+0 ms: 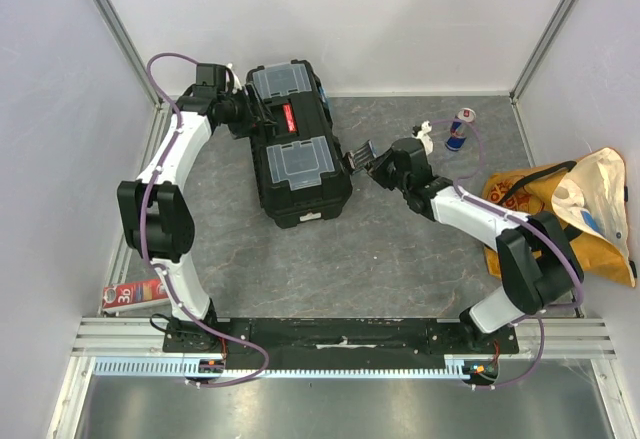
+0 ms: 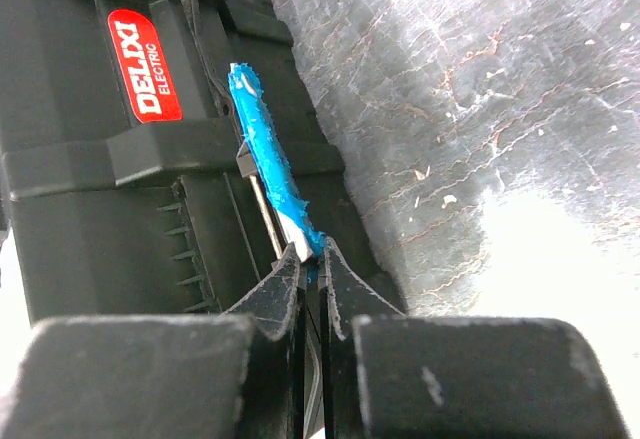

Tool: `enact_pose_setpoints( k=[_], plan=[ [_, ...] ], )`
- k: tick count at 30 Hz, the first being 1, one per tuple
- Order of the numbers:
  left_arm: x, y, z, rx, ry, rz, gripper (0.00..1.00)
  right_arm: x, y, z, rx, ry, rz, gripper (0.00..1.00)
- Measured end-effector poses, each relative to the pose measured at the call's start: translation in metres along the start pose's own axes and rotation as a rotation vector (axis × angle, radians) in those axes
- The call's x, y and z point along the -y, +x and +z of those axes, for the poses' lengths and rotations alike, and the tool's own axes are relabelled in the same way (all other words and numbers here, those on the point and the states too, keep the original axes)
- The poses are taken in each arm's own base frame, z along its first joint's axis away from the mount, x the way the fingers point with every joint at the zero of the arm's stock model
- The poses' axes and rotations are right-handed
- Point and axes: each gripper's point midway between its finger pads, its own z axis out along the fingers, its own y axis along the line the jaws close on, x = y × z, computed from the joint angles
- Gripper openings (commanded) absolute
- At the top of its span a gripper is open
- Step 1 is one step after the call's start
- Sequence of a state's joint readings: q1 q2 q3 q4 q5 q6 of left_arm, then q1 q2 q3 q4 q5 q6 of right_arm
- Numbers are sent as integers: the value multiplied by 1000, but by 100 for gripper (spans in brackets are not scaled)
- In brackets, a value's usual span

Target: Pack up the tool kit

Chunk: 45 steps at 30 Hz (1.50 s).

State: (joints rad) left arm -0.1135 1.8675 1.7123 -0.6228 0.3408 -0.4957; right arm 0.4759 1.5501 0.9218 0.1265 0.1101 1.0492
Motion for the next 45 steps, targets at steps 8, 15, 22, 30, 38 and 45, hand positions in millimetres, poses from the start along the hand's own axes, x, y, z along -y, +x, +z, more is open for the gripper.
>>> enact_pose_setpoints(
  k=[8, 15, 22, 30, 38, 45],
  plan=[
    [7, 2, 4, -45, 45, 28, 64, -8, 6, -13, 62, 10, -194, 0],
    [12, 4, 7, -69, 87, 50, 64, -18, 13, -23, 100, 45, -367, 0],
    [16, 6, 10, -81, 114, 66, 64, -25, 20, -30, 107, 76, -497, 0],
    [21, 4, 14, -95, 136, 89, 64, -30, 30, -35, 96, 82, -612, 0],
    [25, 0, 20, -89, 156, 120, 64, -35, 36, -36, 78, 74, -686, 13],
    [26, 0, 21, -85, 161, 128, 63, -58, 38, -37, 93, -1, -661, 48]
  ],
)
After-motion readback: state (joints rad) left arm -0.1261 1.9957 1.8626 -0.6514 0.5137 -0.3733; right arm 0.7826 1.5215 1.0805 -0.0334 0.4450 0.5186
